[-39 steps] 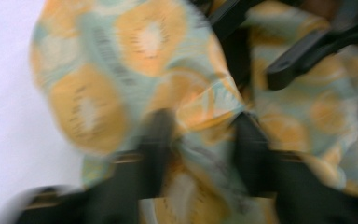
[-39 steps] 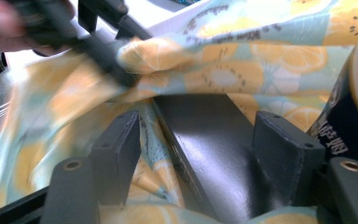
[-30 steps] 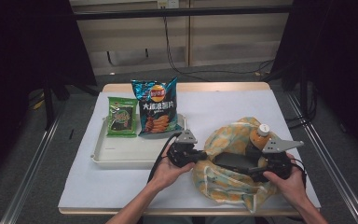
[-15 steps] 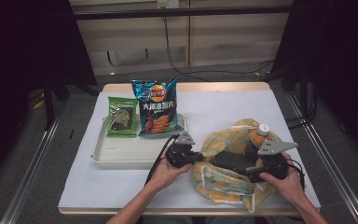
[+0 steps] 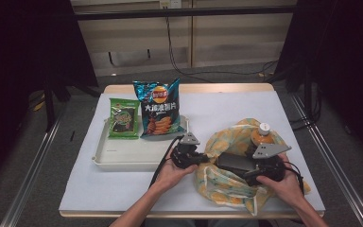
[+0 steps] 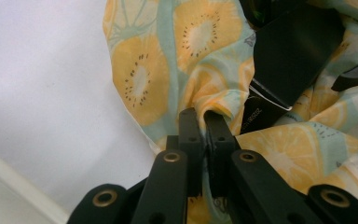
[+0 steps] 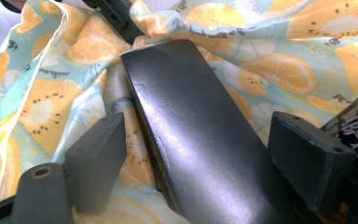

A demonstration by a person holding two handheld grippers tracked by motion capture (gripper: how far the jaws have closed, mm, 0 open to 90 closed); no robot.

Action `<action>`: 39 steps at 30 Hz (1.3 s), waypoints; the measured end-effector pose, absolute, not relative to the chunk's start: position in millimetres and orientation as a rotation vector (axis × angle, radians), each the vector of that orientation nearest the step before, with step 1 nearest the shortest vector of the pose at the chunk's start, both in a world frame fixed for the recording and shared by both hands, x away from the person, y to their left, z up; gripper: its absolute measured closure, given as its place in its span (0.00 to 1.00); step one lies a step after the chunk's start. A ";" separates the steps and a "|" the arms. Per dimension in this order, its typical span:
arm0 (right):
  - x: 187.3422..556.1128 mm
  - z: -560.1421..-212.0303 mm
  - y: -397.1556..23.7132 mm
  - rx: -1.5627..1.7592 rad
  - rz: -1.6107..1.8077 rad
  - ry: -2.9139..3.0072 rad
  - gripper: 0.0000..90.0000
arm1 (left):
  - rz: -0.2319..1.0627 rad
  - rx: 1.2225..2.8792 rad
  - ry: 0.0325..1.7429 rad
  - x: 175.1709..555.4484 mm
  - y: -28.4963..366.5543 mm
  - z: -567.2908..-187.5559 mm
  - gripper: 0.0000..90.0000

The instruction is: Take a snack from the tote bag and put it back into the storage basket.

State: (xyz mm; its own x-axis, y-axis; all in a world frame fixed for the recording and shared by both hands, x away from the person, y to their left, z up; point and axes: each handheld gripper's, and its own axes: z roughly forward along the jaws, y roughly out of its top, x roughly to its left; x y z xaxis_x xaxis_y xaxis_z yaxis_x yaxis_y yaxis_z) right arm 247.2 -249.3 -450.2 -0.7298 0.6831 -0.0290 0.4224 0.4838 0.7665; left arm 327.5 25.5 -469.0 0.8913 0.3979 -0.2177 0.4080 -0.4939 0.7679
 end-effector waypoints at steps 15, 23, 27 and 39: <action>235.4 -442.2 -268.1 0.845 1.181 2.450 0.43 | -0.007 2.185 0.609 328.2 23.3 -477.9 0.92; 236.6 -444.8 -270.1 0.891 1.200 2.437 0.34 | -0.041 2.161 0.584 322.2 24.0 -472.6 0.74; 233.3 -441.5 -273.2 0.917 1.231 2.407 0.27 | -0.009 2.120 0.553 316.6 32.0 -460.1 0.59; 212.7 -418.8 -291.6 0.990 1.358 2.286 0.30 | 0.055 2.007 0.475 301.8 45.1 -423.2 0.46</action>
